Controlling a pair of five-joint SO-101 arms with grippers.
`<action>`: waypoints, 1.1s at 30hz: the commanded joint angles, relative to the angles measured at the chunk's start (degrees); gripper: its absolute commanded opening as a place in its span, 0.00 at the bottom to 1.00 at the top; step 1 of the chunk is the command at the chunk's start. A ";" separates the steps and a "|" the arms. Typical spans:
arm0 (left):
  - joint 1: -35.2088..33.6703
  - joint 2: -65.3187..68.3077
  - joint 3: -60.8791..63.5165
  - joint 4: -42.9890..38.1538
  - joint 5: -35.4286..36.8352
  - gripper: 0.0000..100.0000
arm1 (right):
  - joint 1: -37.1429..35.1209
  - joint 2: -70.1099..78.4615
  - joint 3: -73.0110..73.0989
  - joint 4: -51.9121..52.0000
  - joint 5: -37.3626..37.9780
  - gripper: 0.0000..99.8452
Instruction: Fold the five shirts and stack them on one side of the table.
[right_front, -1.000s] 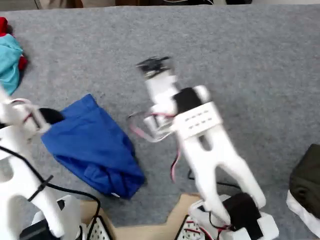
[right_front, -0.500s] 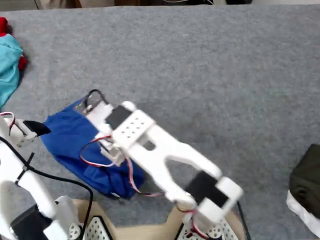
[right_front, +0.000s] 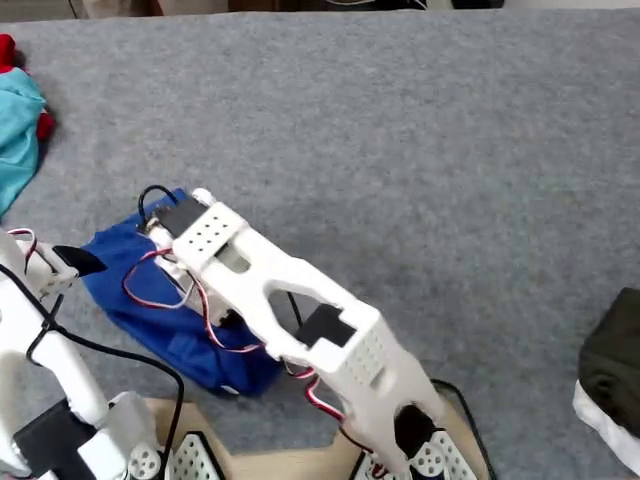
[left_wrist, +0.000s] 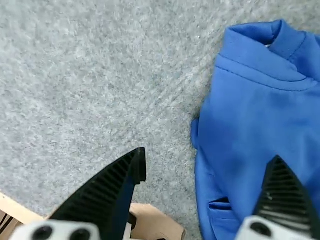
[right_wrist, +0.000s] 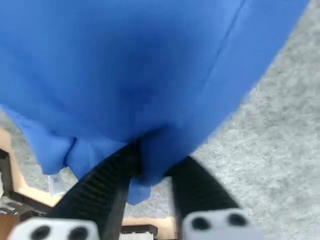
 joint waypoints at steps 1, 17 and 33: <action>0.00 0.04 -0.53 -0.97 0.00 0.37 | -0.13 0.22 -4.70 2.20 -0.44 0.01; 12.22 -0.22 -0.53 -7.65 0.26 0.02 | 24.92 -8.13 -4.79 2.29 0.18 0.01; 26.73 0.13 0.00 -7.82 0.26 0.02 | 48.31 -4.09 -5.58 2.46 21.63 0.05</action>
